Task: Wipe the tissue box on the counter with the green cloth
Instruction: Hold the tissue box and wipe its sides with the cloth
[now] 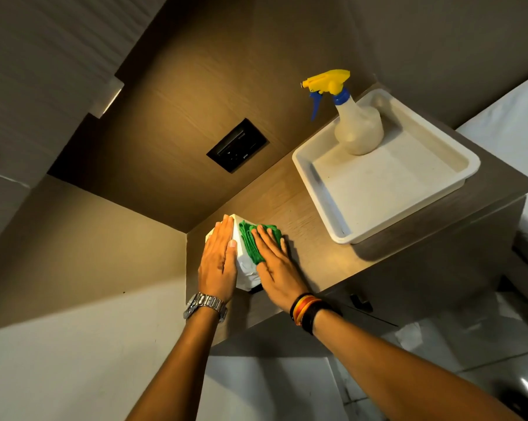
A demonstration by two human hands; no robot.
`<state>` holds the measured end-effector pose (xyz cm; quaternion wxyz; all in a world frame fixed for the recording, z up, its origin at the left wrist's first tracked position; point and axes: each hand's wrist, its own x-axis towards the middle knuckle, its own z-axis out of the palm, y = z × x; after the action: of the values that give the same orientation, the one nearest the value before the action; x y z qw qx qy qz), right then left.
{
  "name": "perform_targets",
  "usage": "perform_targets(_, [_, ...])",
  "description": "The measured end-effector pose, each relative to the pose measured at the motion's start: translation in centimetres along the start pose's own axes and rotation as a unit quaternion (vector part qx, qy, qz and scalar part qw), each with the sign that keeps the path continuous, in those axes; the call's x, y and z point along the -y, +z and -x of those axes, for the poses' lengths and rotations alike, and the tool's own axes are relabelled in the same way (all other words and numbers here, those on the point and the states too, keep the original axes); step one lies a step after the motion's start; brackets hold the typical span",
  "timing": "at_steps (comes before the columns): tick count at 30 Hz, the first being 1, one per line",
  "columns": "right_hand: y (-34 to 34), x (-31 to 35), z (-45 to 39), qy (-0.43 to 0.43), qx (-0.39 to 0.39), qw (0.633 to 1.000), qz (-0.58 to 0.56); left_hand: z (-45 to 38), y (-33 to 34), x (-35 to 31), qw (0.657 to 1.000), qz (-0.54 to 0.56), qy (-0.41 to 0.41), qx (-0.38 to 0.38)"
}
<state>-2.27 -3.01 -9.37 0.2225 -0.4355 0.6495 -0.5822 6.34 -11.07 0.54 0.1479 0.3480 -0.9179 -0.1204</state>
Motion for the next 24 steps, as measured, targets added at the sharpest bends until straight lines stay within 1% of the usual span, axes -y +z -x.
perform_targets(4, [-1.3, 0.8, -3.4, 0.046, 0.006, 0.996, -0.072, 0.1, 0.0, -0.1, 1.0, -0.007, -0.008, -0.001])
perform_targets(6, [-1.5, 1.5, -3.3, 0.036, 0.008, 0.995, -0.09, 0.1, 0.0, -0.1, 1.0, -0.009, -0.01, 0.004])
perform_targets(8, [-1.3, 1.6, -1.6, 0.011, 0.011, 0.996, -0.088, 0.1, 0.0, -0.1, 1.0, -0.018, -0.003, 0.008])
perform_targets(10, [-1.1, 0.9, 0.5, 0.008, 0.018, 0.996, -0.09, 0.1, -0.1, -0.1, 1.0, -0.022, -0.001, 0.007])
perform_targets(12, [-1.1, 0.0, 0.7, 0.027, 0.023, 0.995, -0.09, 0.1, -0.2, -0.1, 1.0, -0.024, -0.005, 0.004])
perform_targets(17, [-2.0, 1.2, -4.8, 0.101, 0.009, 0.986, -0.132, 0.0, 0.0, 0.0, 0.999, -0.03, -0.01, 0.007])
perform_targets(20, [-1.9, 2.4, -5.5, 0.076, 0.008, 0.984, -0.16, -0.1, 0.2, 0.4, 1.0, -0.022, -0.015, 0.005])
perform_targets(22, [-2.0, 2.9, -3.9, 0.045, 0.015, 0.985, -0.165, -0.1, 0.4, 0.8, 1.0, -0.02, -0.013, 0.003])
perform_targets(24, [-2.0, 2.9, -1.1, 0.011, 0.022, 0.989, -0.144, -0.1, 0.5, 1.0, 1.0, -0.016, -0.014, -0.004])
